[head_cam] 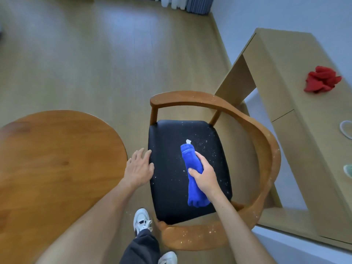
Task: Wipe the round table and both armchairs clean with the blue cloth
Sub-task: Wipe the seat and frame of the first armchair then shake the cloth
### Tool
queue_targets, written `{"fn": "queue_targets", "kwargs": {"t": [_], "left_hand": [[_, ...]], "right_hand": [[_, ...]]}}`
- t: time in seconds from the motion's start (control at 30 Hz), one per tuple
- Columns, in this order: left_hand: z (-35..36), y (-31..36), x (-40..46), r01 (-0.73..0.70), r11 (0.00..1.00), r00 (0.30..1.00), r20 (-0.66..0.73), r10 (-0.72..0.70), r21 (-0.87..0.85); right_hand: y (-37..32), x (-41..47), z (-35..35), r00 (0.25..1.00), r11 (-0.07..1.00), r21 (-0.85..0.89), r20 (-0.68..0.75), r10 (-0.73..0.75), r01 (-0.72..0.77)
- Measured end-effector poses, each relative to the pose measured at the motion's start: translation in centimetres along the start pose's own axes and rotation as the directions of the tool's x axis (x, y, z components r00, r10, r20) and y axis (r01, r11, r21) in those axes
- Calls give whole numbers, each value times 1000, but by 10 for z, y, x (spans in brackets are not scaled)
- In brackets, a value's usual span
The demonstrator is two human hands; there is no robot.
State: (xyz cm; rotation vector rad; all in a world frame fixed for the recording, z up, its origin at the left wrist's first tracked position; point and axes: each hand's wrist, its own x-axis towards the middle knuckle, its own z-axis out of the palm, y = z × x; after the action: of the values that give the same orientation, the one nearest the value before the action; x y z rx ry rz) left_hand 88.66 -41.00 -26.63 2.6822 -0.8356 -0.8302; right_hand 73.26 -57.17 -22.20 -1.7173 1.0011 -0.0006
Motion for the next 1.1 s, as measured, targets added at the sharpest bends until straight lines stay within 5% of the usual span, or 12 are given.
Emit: {"fn": "queue_targets", "kwargs": {"t": [0.37,0.7,0.97,1.1], "left_hand": [[30,33,50,138,990,990,6,-138,-16],[89,48,116,285,958,958,35,-285,11],[103,26,185,241,970,970,-18,-241,23],[110,12,192,204,979,976,-81,-203,-5]], "right_hand": [[30,100,-46,988,958,-285,147,41,3],[79,211,-50,985,943,-334,165,53,5],[56,290,17,998,892,-448,19,-56,59],[32,310,102,976,743,-641,41,-215,191]]}}
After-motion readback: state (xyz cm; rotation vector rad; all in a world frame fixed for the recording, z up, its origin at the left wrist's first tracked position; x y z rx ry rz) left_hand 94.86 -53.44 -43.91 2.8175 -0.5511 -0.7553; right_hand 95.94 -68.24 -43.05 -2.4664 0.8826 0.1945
